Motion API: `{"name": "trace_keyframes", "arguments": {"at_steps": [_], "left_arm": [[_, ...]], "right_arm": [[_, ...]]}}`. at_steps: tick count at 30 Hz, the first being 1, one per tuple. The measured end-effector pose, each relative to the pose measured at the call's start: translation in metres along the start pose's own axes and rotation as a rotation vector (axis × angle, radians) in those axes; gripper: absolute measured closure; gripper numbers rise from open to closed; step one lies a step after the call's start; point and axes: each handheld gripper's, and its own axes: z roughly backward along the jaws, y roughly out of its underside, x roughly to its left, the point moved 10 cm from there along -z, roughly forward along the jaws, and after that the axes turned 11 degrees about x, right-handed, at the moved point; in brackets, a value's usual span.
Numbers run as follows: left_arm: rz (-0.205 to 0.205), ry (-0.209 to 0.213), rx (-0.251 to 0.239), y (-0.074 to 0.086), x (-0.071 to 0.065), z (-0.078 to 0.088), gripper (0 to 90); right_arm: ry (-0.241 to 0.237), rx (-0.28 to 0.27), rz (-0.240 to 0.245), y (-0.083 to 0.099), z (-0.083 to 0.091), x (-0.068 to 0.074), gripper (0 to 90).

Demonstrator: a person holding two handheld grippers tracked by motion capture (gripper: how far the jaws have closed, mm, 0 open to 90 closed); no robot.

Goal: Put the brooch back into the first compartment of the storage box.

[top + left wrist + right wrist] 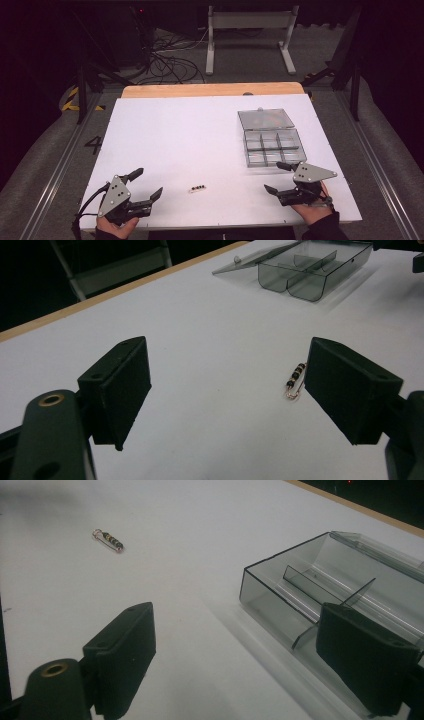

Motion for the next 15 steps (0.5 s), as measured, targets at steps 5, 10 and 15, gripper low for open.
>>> {"name": "trace_keyframes", "arguments": {"at_steps": [5,10,15], "left_arm": [[-0.002,-0.003,-0.001,-0.0001,0.0002,0.0005,19.5],[-0.005,-0.006,-0.003,-0.0002,0.0006,0.0008,19.5],[0.001,-0.006,-0.002,0.0000,0.0005,0.0010,19.5]], "right_arm": [[0.000,0.001,-0.003,-0.0001,0.0008,0.0003,16.8],[0.002,0.005,-0.002,0.0000,0.0008,0.0000,16.9],[0.002,0.010,0.003,-0.0008,0.0010,-0.0005,17.0]]}}
